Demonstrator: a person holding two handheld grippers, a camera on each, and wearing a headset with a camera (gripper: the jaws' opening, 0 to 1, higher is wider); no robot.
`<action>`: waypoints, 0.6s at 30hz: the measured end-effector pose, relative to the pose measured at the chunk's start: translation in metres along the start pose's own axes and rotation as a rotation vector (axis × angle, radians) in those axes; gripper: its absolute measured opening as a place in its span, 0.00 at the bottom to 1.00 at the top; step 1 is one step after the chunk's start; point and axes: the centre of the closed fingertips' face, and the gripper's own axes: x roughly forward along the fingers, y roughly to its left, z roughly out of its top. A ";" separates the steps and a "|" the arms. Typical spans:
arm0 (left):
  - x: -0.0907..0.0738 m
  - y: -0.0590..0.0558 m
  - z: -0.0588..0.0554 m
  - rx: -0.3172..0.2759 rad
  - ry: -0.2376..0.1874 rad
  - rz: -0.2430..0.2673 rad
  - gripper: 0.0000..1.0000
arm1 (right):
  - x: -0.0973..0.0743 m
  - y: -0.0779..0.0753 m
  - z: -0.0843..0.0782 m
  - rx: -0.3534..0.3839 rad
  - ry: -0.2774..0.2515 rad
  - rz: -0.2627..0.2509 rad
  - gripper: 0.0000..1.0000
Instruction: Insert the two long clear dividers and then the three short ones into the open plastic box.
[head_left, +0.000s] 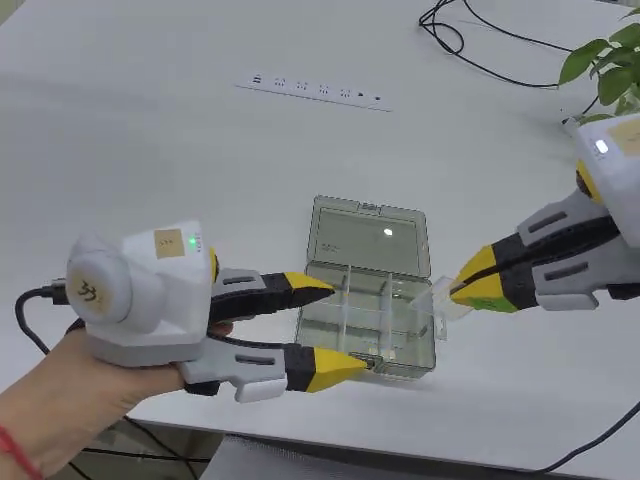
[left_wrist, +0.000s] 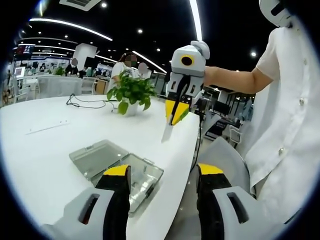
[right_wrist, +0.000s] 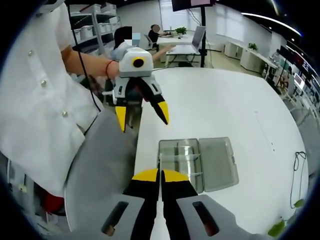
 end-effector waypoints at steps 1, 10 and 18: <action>-0.001 0.002 -0.002 -0.001 0.008 0.007 0.55 | 0.002 -0.002 -0.001 0.000 0.005 -0.002 0.02; -0.004 0.019 -0.022 -0.004 0.053 0.057 0.73 | 0.021 -0.024 -0.025 -0.033 0.098 -0.034 0.02; -0.005 0.028 -0.032 -0.008 0.063 0.080 0.85 | 0.041 -0.036 -0.039 -0.046 0.143 -0.037 0.02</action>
